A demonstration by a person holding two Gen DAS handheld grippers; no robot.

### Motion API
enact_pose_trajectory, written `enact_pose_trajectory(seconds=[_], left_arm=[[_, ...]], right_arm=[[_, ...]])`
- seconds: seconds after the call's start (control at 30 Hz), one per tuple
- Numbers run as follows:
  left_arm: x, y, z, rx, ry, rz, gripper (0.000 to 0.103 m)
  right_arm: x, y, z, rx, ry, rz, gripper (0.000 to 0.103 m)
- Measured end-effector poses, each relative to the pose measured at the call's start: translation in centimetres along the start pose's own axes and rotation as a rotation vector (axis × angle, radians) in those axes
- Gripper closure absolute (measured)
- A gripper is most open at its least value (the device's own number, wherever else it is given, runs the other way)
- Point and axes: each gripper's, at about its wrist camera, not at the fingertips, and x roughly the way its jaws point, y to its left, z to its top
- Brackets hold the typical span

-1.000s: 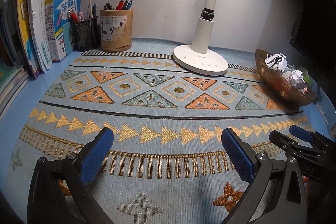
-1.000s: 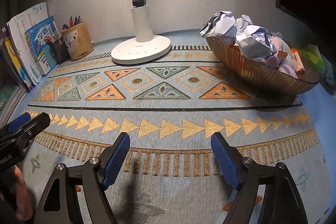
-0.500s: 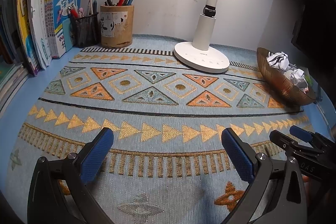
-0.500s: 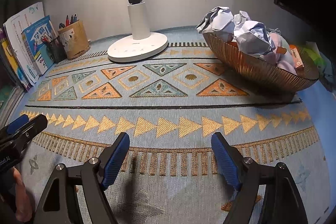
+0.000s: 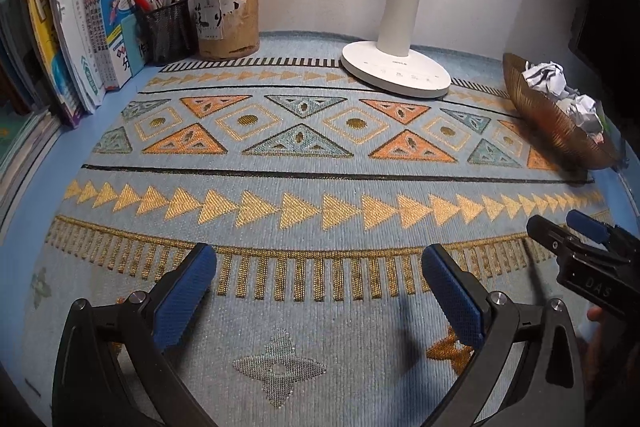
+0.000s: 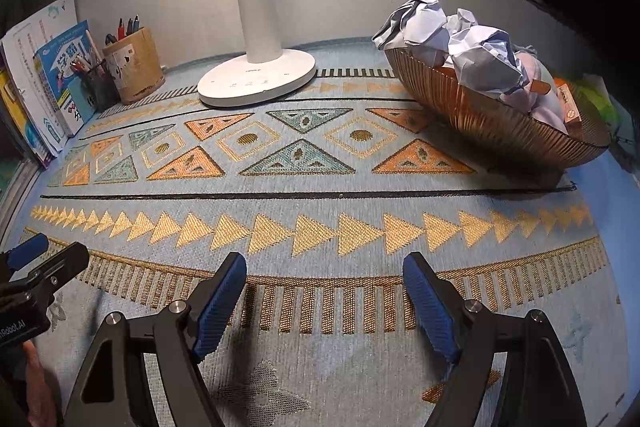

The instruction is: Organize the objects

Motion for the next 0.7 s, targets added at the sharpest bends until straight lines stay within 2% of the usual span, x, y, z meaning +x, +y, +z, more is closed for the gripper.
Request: enact_pose_trajectory(seconds=[0.17,0.27,0.47,0.6,0.7], left_arm=[[0.7,-0.7,-0.3,0.049,0.049,0.008,0.001],[1.9,-0.7,-0.2,0.048,0.117,0.025,0.0],[1.7,-0.7,-0.3,0.05,0.105,0.03,0.0],[1.8,-0.7,-0.3,0.05,0.104,0.028,0.0],[1.8,-0.6,-0.2,0.05,0.104,0.028,0.0]], right_arm=[[0.7,0.0,0.1,0.0,0.037,-0.002,0.021],[1.0,0.1,0.1,-0.001,0.052,-0.005,0.019],[1.3,0.7,0.0,-0.035,0.077,-0.018,0.01],[1.5,0.3,0.1,-0.012,0.093,-0.023,0.0],[1.6,0.4,0.1,-0.015,0.097,-0.032,0.0]])
